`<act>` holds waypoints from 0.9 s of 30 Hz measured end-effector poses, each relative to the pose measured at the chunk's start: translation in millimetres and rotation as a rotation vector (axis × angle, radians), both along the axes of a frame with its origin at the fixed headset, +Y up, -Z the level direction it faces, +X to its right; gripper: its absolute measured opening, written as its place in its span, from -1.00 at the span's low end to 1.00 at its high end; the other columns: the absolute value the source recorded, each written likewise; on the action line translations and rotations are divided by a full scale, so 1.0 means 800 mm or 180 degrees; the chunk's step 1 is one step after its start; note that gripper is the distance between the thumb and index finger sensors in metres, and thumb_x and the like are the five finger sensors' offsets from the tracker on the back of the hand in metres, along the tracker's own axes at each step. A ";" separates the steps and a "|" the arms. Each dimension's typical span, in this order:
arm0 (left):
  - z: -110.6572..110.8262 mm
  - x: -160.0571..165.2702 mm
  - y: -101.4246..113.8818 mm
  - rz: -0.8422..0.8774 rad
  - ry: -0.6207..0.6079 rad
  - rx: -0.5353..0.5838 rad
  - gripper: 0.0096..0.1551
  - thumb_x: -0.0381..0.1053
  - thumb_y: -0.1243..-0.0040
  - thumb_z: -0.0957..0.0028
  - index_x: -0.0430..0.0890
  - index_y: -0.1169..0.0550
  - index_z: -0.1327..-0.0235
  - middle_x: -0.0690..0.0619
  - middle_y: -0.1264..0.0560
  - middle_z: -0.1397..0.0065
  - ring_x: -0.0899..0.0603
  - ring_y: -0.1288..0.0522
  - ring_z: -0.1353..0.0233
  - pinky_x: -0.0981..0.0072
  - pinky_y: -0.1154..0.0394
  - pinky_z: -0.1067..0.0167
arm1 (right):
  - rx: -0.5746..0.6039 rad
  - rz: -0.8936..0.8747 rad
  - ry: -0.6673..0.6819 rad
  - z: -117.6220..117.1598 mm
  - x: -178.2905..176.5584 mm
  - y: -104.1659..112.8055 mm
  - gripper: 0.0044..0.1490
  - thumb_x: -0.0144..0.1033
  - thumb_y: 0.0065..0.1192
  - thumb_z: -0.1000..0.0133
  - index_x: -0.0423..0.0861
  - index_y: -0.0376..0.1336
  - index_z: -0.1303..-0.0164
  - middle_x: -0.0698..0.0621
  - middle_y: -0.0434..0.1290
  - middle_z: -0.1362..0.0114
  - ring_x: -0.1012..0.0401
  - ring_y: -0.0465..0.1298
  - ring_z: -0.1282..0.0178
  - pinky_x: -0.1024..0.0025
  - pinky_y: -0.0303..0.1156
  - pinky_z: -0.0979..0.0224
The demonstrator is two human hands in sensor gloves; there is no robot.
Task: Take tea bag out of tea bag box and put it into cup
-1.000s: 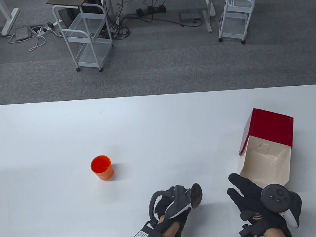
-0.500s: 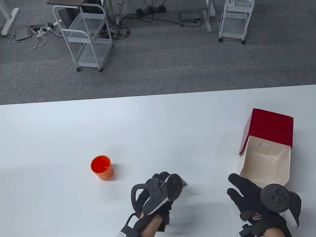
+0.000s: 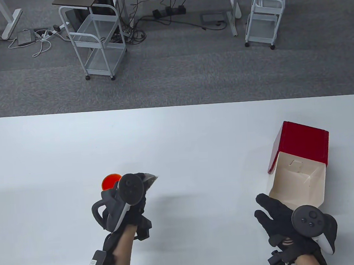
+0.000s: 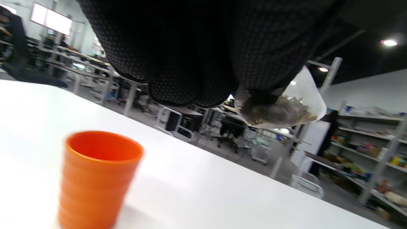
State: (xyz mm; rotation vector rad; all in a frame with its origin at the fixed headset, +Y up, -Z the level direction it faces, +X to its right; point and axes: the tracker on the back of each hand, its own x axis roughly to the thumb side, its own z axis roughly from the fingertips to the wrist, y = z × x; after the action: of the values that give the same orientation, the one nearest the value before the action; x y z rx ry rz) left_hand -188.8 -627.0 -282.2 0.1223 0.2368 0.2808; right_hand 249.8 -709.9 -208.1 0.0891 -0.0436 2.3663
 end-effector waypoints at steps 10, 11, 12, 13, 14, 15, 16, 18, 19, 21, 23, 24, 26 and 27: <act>-0.011 -0.068 -0.019 -0.0015 0.0748 -0.0186 -0.62 0.15 -0.38 0.07 0.22 -0.69 -0.03 0.15 -0.71 -0.22 -0.03 -0.69 -0.20 0.26 -0.61 -0.21 | -0.0002 0.0035 0.0006 0.000 -0.002 -0.001 -0.21 0.08 0.18 -0.06 -0.13 0.21 -0.41 -0.25 0.34 -0.49 -0.26 0.41 -0.36 -0.14 0.33 -0.41; -0.013 -0.071 -0.022 -0.0047 0.0794 -0.0220 -0.62 0.15 -0.37 0.06 0.22 -0.69 -0.04 0.15 -0.70 -0.22 -0.03 -0.69 -0.21 0.26 -0.61 -0.22 | 0.0000 0.0036 0.0004 0.000 -0.002 -0.001 -0.21 0.08 0.18 -0.06 -0.13 0.21 -0.41 -0.25 0.34 -0.49 -0.26 0.41 -0.36 -0.14 0.33 -0.41; -0.014 -0.075 -0.026 -0.0072 0.0850 -0.0259 -0.61 0.15 -0.37 0.06 0.22 -0.69 -0.04 0.15 -0.70 -0.23 -0.03 -0.69 -0.21 0.26 -0.61 -0.22 | -0.0001 0.0038 0.0002 0.000 -0.001 -0.001 -0.21 0.08 0.18 -0.06 -0.13 0.21 -0.41 -0.25 0.34 -0.49 -0.26 0.41 -0.36 -0.14 0.33 -0.41; -0.016 -0.077 -0.029 -0.0067 0.0873 -0.0286 -0.61 0.16 -0.37 0.06 0.23 -0.68 -0.04 0.16 -0.70 -0.23 -0.02 -0.69 -0.21 0.27 -0.61 -0.22 | 0.0000 0.0039 0.0000 0.000 -0.001 -0.001 -0.21 0.08 0.18 -0.06 -0.13 0.21 -0.41 -0.25 0.34 -0.49 -0.26 0.40 -0.36 -0.14 0.33 -0.41; -0.019 -0.080 -0.034 -0.0047 0.0908 -0.0336 -0.61 0.16 -0.37 0.06 0.22 -0.68 -0.04 0.16 -0.70 -0.23 -0.02 -0.69 -0.21 0.27 -0.61 -0.22 | -0.0002 0.0042 -0.0005 0.000 -0.001 -0.001 -0.21 0.08 0.18 -0.06 -0.13 0.21 -0.41 -0.25 0.34 -0.49 -0.26 0.41 -0.36 -0.14 0.33 -0.41; -0.021 -0.081 -0.037 -0.0049 0.0937 -0.0373 -0.61 0.16 -0.37 0.06 0.23 -0.68 -0.04 0.16 -0.70 -0.23 -0.02 -0.69 -0.22 0.27 -0.61 -0.23 | -0.0004 0.0044 -0.0009 0.000 -0.001 -0.001 -0.21 0.08 0.18 -0.06 -0.13 0.21 -0.41 -0.26 0.34 -0.49 -0.26 0.41 -0.36 -0.14 0.33 -0.41; -0.023 -0.083 -0.041 -0.0082 0.0983 -0.0427 -0.61 0.16 -0.37 0.06 0.23 -0.68 -0.05 0.16 -0.70 -0.24 -0.02 -0.68 -0.22 0.27 -0.61 -0.23 | -0.0007 0.0051 -0.0010 0.000 -0.001 -0.001 -0.21 0.08 0.18 -0.06 -0.13 0.21 -0.41 -0.26 0.34 -0.49 -0.26 0.41 -0.36 -0.14 0.33 -0.41; -0.028 -0.086 -0.048 -0.0124 0.1040 -0.0516 -0.61 0.16 -0.36 0.06 0.24 -0.68 -0.05 0.17 -0.69 -0.25 -0.02 -0.68 -0.23 0.28 -0.60 -0.24 | -0.0015 0.0071 -0.0012 -0.001 -0.002 -0.002 -0.21 0.08 0.18 -0.06 -0.13 0.21 -0.41 -0.26 0.34 -0.49 -0.26 0.41 -0.36 -0.14 0.33 -0.41; -0.030 -0.087 -0.052 -0.0121 0.1064 -0.0559 -0.61 0.17 -0.36 0.05 0.24 -0.68 -0.05 0.18 -0.69 -0.25 -0.01 -0.68 -0.23 0.28 -0.60 -0.25 | -0.0022 0.0080 -0.0010 -0.001 -0.002 -0.002 -0.21 0.07 0.18 -0.06 -0.13 0.21 -0.41 -0.26 0.34 -0.49 -0.26 0.40 -0.36 -0.15 0.33 -0.41; -0.033 -0.087 -0.060 -0.0103 0.1081 -0.0627 -0.61 0.17 -0.36 0.05 0.25 -0.67 -0.06 0.18 -0.69 -0.26 -0.01 -0.68 -0.24 0.28 -0.60 -0.25 | -0.0029 0.0102 -0.0009 -0.001 -0.002 -0.002 -0.21 0.08 0.18 -0.06 -0.13 0.21 -0.41 -0.26 0.34 -0.49 -0.26 0.40 -0.36 -0.15 0.33 -0.41; -0.034 -0.086 -0.066 -0.0106 0.1076 -0.0659 -0.60 0.17 -0.34 0.04 0.25 -0.66 -0.08 0.18 -0.68 -0.28 -0.01 -0.67 -0.26 0.28 -0.59 -0.27 | -0.0026 0.0118 -0.0011 -0.001 -0.002 -0.002 -0.21 0.07 0.18 -0.07 -0.13 0.21 -0.41 -0.26 0.34 -0.49 -0.26 0.40 -0.36 -0.15 0.33 -0.41; -0.034 -0.085 -0.068 -0.0106 0.1073 -0.0672 -0.59 0.18 -0.33 0.03 0.25 -0.66 -0.10 0.17 -0.68 -0.29 -0.02 -0.66 -0.27 0.28 -0.59 -0.27 | -0.0027 0.0120 -0.0013 -0.001 -0.002 -0.002 -0.21 0.07 0.18 -0.06 -0.13 0.21 -0.41 -0.26 0.34 -0.49 -0.26 0.40 -0.36 -0.15 0.33 -0.41; -0.034 -0.084 -0.071 -0.0113 0.1052 -0.0688 -0.53 0.19 -0.32 0.03 0.23 -0.63 -0.18 0.15 -0.64 -0.35 -0.04 -0.64 -0.31 0.26 -0.57 -0.30 | -0.0033 0.0119 -0.0014 -0.001 -0.002 -0.002 -0.21 0.07 0.18 -0.07 -0.13 0.20 -0.41 -0.26 0.34 -0.49 -0.26 0.41 -0.36 -0.15 0.32 -0.41; -0.033 -0.084 -0.072 -0.0104 0.1044 -0.0675 -0.50 0.19 -0.32 0.03 0.22 -0.61 -0.22 0.14 -0.63 -0.38 -0.05 -0.63 -0.33 0.25 -0.57 -0.31 | -0.0034 0.0120 -0.0014 -0.001 -0.002 -0.002 -0.21 0.07 0.18 -0.06 -0.13 0.20 -0.42 -0.26 0.34 -0.49 -0.26 0.41 -0.36 -0.15 0.32 -0.41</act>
State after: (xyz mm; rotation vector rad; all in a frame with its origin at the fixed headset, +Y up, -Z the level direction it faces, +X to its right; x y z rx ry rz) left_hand -256.1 -684.4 -308.7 -0.0388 0.5875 0.2003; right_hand 248.3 -711.9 -209.2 0.0801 -0.0315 2.4042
